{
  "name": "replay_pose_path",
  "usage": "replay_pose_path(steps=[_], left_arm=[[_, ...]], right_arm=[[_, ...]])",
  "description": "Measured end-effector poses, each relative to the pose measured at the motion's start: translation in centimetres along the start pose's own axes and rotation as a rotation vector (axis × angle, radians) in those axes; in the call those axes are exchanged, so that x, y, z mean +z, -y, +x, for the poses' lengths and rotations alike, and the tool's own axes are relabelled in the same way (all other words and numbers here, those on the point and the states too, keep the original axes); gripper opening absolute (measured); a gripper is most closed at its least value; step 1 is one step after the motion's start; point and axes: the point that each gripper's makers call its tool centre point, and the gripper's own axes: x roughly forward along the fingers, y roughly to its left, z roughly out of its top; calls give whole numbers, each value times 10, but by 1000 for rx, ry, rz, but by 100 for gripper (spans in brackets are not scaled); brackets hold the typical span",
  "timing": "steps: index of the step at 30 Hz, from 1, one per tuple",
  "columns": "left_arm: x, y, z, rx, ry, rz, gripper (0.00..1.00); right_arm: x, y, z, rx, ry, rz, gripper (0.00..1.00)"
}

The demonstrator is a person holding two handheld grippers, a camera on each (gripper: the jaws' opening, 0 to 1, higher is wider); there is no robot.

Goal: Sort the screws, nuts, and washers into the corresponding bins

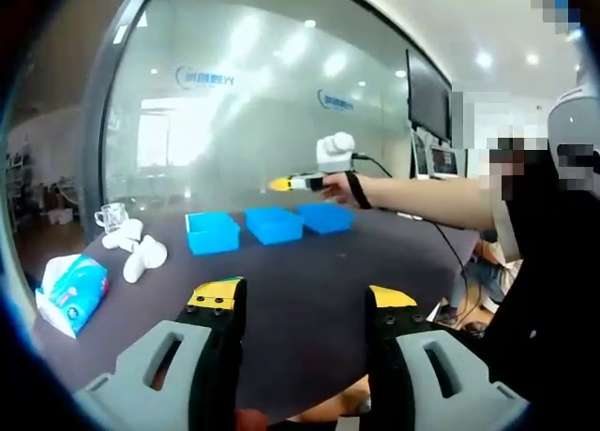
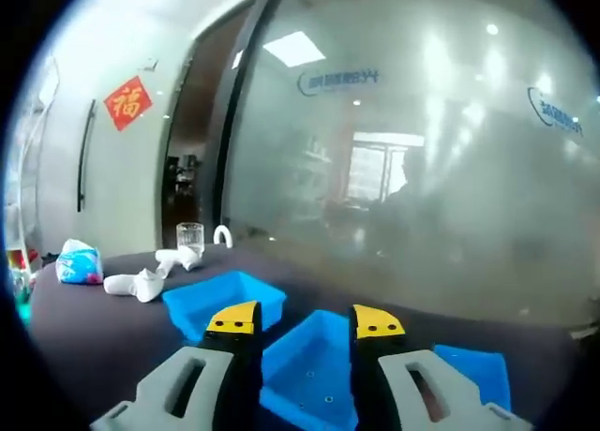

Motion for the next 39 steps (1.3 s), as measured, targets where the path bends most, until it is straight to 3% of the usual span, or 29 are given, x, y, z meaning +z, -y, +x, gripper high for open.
replay_pose_path(steps=[11, 15, 18, 27, 34, 39], left_arm=[[1, 0, 6, -21, 5, -7, 48], [1, 5, 11, -39, 0, 10, 48], [1, 8, 14, -55, 1, 10, 48], [-3, 22, 16, -99, -13, 8, 48], [-8, 30, 18, -131, -35, 12, 48], [-12, 32, 18, -144, -44, 7, 49]], right_arm=[[9, -22, -77, 62, 72, -42, 33], [15, -23, -117, 53, 139, -35, 33], [11, -15, -139, 38, 154, -4, 33], [-17, 7, -214, -22, 155, 44, 33], [-44, -1, -262, -3, 136, 103, 33], [-71, -7, -287, 18, 61, 102, 33]])
